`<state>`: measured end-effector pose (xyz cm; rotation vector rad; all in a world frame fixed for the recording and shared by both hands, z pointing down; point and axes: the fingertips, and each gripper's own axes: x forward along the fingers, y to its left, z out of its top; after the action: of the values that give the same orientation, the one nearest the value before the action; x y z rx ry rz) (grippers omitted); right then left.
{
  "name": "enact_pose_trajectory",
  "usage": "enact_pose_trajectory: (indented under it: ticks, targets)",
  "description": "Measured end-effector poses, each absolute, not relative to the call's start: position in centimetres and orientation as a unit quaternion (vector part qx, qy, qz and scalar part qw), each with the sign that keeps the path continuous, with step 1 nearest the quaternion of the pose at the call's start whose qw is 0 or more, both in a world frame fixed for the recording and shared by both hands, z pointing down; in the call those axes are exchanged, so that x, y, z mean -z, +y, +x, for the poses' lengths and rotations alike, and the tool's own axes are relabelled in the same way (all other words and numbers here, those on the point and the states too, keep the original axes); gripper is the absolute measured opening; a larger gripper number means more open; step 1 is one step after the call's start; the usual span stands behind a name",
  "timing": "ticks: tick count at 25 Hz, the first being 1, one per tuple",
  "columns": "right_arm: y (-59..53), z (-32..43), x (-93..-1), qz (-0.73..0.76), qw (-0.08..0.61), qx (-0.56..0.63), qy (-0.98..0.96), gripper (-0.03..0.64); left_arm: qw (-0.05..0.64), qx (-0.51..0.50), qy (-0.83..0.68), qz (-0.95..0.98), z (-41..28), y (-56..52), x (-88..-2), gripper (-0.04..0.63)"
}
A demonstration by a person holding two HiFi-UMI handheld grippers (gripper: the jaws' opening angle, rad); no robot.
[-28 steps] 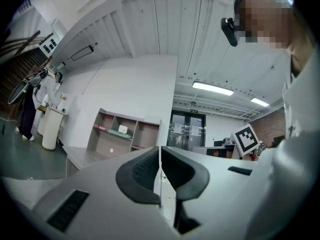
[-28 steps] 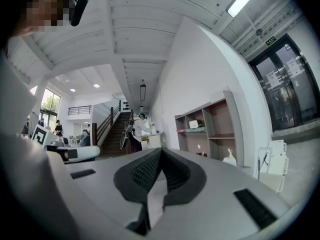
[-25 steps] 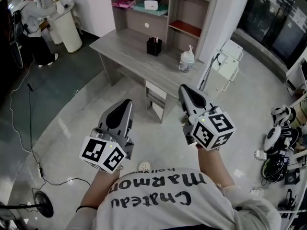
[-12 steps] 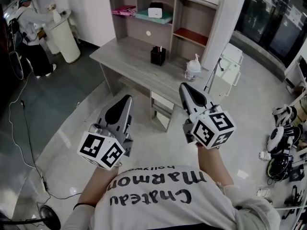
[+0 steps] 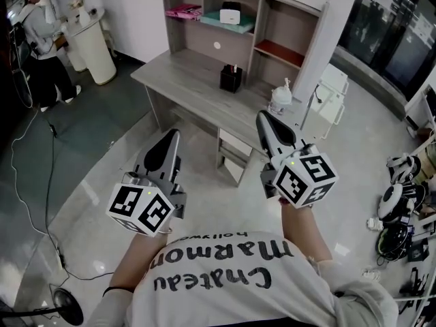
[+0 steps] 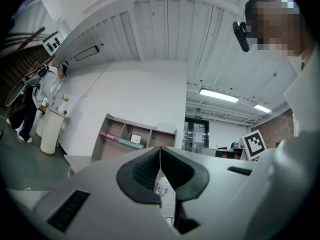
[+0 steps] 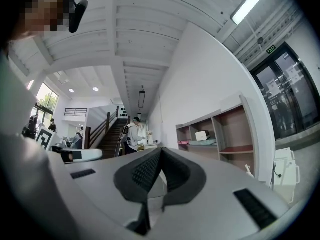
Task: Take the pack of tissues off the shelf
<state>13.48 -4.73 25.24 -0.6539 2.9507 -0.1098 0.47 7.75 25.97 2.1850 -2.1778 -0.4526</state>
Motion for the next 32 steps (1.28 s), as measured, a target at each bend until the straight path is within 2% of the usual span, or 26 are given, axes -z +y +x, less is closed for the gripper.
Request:
enact_pose_trajectory:
  ticks: [24, 32]
  targets:
    - [-5.4, 12.1, -27.0, -0.200, 0.028, 0.031, 0.979, 0.009, 0.006, 0.146, -0.711, 0.688, -0.6, 6.9, -26.8, 0.021]
    - [-8.1, 8.6, -27.6, -0.180, 0.026, 0.037, 0.983, 0.009, 0.014, 0.145, -0.725, 0.673, -3.6, 4.7, -27.6, 0.021]
